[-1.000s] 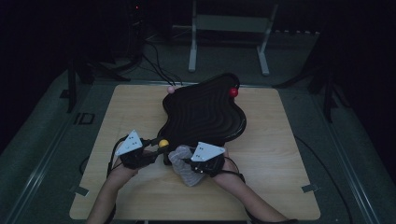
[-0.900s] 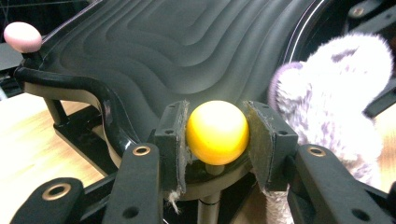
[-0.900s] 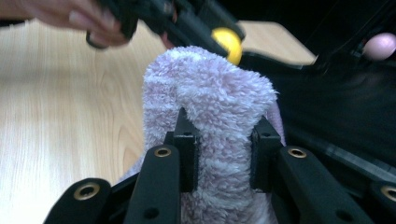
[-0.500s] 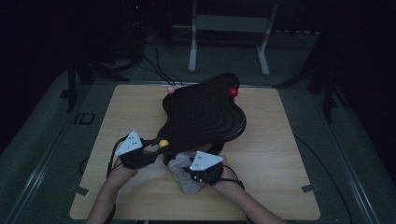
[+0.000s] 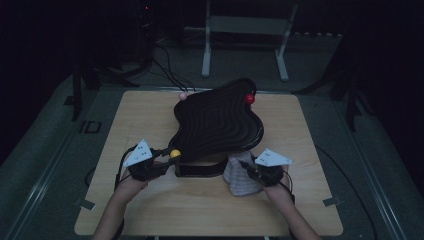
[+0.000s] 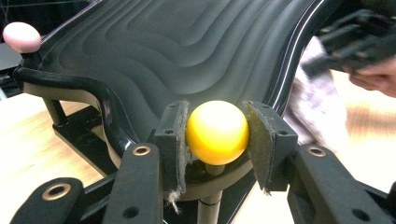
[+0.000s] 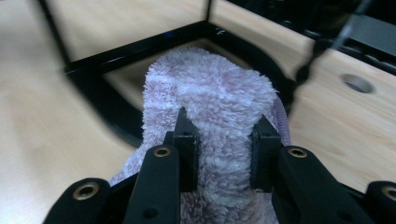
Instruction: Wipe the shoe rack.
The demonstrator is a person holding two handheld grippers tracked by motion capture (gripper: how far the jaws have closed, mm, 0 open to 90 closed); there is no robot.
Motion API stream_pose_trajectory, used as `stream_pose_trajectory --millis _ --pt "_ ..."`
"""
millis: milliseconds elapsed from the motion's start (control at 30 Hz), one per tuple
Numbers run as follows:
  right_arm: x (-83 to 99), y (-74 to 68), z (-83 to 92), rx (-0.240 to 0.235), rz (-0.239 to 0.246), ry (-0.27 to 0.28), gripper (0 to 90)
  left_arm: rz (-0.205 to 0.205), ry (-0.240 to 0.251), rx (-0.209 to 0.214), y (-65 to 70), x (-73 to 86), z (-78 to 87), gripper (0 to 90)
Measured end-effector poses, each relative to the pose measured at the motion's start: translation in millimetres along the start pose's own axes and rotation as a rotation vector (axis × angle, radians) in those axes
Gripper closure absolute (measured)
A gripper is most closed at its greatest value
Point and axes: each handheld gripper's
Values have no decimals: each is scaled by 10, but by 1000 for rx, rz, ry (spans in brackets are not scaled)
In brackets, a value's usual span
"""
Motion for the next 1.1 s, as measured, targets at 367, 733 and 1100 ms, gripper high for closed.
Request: stream_pose_trajectory --millis 367,733,1100 --pt "104 402 -682 54 -166 -69 691 3 6 2 0 9 -1 597" --pt "160 255 -692 8 -137 -74 702 3 4 -3 12 6 -5 597" --pt "58 333 -784 -13 -105 -93 617 3 8 4 12 8 -15 596"
Point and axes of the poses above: each handheld gripper's, and its own axes: z roughly backward along the jaws, x roughly out of its underside, y roughly to its right, and after that the axes turned 12 degrees about -z, right-handed
